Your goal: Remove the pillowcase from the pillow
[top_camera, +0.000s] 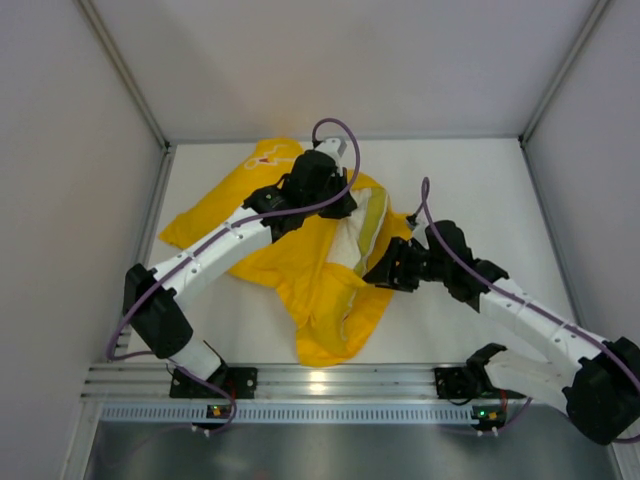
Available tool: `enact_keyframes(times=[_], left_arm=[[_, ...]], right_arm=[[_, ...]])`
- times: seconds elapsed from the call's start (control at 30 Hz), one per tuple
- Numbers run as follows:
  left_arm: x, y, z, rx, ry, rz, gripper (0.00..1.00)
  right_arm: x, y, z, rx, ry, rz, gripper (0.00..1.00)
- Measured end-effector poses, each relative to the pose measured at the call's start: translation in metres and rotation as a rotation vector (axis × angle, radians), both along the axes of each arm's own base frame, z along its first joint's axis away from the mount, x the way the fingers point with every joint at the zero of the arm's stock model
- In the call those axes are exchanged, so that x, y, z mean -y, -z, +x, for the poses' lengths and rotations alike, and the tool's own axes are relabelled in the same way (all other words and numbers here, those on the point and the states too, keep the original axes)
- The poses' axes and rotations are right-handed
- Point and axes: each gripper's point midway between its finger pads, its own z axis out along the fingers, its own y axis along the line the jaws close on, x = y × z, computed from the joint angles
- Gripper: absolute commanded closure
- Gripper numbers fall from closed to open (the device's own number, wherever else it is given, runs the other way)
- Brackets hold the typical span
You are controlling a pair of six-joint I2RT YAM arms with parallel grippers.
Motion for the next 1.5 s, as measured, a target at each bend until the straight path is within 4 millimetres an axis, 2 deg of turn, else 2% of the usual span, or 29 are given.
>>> enact_keyframes(times=[0.1,0.33,0.4,0.43,0.5,0.53,0.7,0.87,1.07,1.17,1.33,1.43,1.5], left_arm=[[0.0,0.0,0.0,0.0,0.0,0.0,1.0],[0.0,0.0,0.0,-0.005,-0.005,-0.006,1.0],[0.0,0.0,0.0,-0.007,-0.006,-0.008,1.0],[0.0,0.0,0.0,-0.007,-0.007,-0.008,1.0],[0.001,0.0,0.0,-0.008,-0.007,-0.009,1.0],[0.001,0.0,0.0,-0.009,-0.007,-0.01,1.0],[0.0,-0.004,0.0,-0.007,-0.011,-0.009,1.0],[0.001,-0.009,0.005,0.0,-0.027,-0.002,1.0],[0.018,-0.022,0.011,-0.006,-0.012,-0.027,1.0],[0.027,-0.029,0.01,-0.03,-0.006,-0.046,1.0],[0.036,-0.047,0.015,-0.067,-0.016,-0.071,1.0],[0.039,-0.055,0.018,-0.086,-0.018,-0.055,1.0],[0.042,-0.061,0.018,-0.091,-0.013,-0.061,1.0]], right_arm=[[-0.001,-0.005,-0.003,0.012,-0.004,0.013,0.42],[-0.01,-0.014,0.007,0.018,0.034,0.073,0.43],[-0.015,-0.012,0.008,0.005,0.038,0.083,0.51],[-0.019,-0.011,0.008,-0.004,0.034,0.088,0.66],[-0.027,-0.01,0.006,-0.012,0.021,0.101,0.84],[-0.031,-0.009,0.004,-0.017,0.014,0.105,1.0],[-0.05,-0.005,-0.018,-0.013,-0.043,0.101,1.0],[-0.06,0.006,-0.059,0.019,-0.103,0.079,1.0],[-0.067,0.006,-0.098,0.115,-0.112,0.086,1.0],[-0.073,0.014,-0.101,0.141,-0.093,0.084,1.0],[-0.086,0.051,-0.088,0.174,-0.033,0.019,1.0],[-0.1,0.049,-0.102,0.229,-0.054,0.024,1.0],[-0.11,0.039,-0.111,0.26,-0.061,0.044,1.0]])
